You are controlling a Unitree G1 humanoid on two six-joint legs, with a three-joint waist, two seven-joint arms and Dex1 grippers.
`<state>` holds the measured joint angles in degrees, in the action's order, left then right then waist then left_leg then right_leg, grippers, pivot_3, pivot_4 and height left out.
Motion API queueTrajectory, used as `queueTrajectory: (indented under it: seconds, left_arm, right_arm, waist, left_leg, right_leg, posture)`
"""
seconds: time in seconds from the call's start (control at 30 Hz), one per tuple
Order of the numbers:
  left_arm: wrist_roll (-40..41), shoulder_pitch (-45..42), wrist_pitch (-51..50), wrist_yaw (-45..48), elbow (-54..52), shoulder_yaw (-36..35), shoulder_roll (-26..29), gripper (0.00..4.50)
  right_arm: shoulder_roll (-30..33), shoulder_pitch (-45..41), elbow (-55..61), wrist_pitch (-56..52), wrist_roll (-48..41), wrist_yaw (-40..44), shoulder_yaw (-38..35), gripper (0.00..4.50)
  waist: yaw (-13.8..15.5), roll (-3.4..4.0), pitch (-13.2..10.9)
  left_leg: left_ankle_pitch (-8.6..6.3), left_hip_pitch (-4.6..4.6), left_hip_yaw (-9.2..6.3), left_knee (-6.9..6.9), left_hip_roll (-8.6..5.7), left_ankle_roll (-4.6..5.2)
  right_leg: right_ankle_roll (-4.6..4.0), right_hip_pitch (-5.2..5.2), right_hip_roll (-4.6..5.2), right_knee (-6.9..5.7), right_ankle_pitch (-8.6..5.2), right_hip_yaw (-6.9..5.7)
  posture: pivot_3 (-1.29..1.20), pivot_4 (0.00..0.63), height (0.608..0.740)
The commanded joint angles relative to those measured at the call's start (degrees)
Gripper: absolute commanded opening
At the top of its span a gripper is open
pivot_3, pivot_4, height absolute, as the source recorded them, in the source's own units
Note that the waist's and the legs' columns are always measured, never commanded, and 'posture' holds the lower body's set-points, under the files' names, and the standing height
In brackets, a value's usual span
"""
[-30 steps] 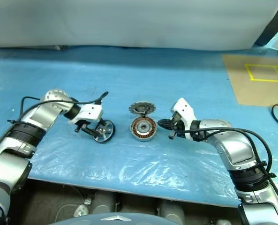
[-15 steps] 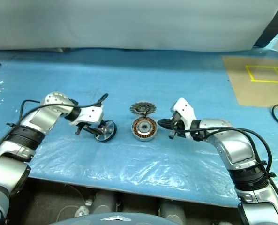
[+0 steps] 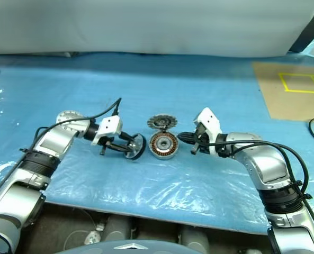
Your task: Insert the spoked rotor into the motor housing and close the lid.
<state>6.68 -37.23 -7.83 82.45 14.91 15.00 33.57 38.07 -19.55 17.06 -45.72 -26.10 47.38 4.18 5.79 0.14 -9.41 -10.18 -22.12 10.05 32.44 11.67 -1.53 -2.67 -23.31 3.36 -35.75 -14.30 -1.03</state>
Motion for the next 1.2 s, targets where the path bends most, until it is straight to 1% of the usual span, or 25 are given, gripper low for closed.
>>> queueTrajectory:
  seconds: [0.03,0.17,0.3,0.47,0.7,0.9,1.03,1.2]
  left_arm:
    - [3.82,0.14,-3.79,-0.73,-6.12,-2.59,0.46,1.32]
    - [4.4,-0.86,-5.73,-3.87,-6.59,-1.61,-3.06,1.32]
    - [2.65,-2.32,-3.74,-5.69,-4.75,0.19,-5.92,1.32]
    - [-0.09,-4.59,0.82,-8.07,0.88,1.71,-8.83,1.32]
    - [-1.5,-5.97,4.54,-7.17,5.96,2.71,-9.33,1.32]
    - [-0.07,-4.88,1.06,-3.11,2.38,4.13,-8.37,1.32]
    - [-1.21,-4.61,0.95,-1.47,1.15,5.39,-7.26,1.32]
    - [-3.85,-5.56,3.54,-4.13,4.25,6.24,-8.1,1.32]
  right_arm:
    - [0.56,-0.02,1.21,0.21,-0.93,-0.15,-2.15,0.0]
    - [0.56,-0.07,0.93,0.23,-0.75,-0.11,-2.06,0.0]
    - [0.73,-0.49,0.54,0.29,-0.53,-0.08,-2.1,0.0]
    - [0.84,0.09,1.2,0.21,-0.5,-0.36,-2.16,0.0]
    - [1.35,1.41,2.22,0.08,-0.48,-0.94,-2.53,0.0]
    - [1.64,1.86,2.43,0.25,-0.42,-1.34,-2.33,0.0]
    - [1.61,1.81,2.12,0.48,-0.13,-1.52,-2.04,0.0]
    - [1.41,1.61,1.96,0.52,0.06,-1.64,-1.82,0.0]
  waist:
    - [-0.25,0.0,0.0]
    - [-0.24,0.0,0.0]
    - [-0.23,-0.01,-0.01]
    - [-0.22,-0.01,-0.01]
    - [-0.27,-0.01,-0.01]
    - [-0.24,-0.01,-0.01]
    - [-0.27,-0.01,-0.01]
    - [-0.23,-0.01,-0.01]
  left_leg:
    - [0.02,0.02,0.01,-0.05,0.04,0.03]
    - [0.01,0.03,0.01,-0.15,0.03,0.02]
    - [0.01,0.0,0.0,-0.12,0.02,0.02]
    - [0.0,0.02,-0.01,-0.06,0.02,0.0]
    - [0.01,0.04,-0.03,-0.07,0.01,0.02]
    - [0.01,0.06,-0.02,-0.06,0.02,0.02]
    - [0.02,0.06,-0.02,-0.07,0.03,0.03]
    - [0.02,0.08,-0.02,-0.08,0.02,0.04]
  right_leg:
    - [0.06,-0.01,-0.05,-0.02,0.04,-0.02]
    - [0.08,0.0,-0.06,0.01,0.05,-0.07]
    - [0.07,0.02,-0.04,0.05,0.04,-0.07]
    - [0.08,0.05,-0.05,0.04,0.04,-0.07]
    - [0.19,0.06,-0.05,0.03,0.11,-0.08]
    - [0.19,0.07,-0.05,0.01,0.11,-0.08]
    - [0.19,0.07,-0.05,0.01,0.11,-0.08]
    - [0.18,0.09,-0.05,0.02,0.11,-0.08]
  posture:
    - [0.0,0.15,0.74]
    - [0.0,0.15,0.74]
    - [0.0,0.15,0.74]
    - [0.0,0.15,0.74]
    - [0.0,0.15,0.74]
    - [0.0,0.15,0.74]
    - [0.0,0.15,0.74]
    - [0.0,0.15,0.74]
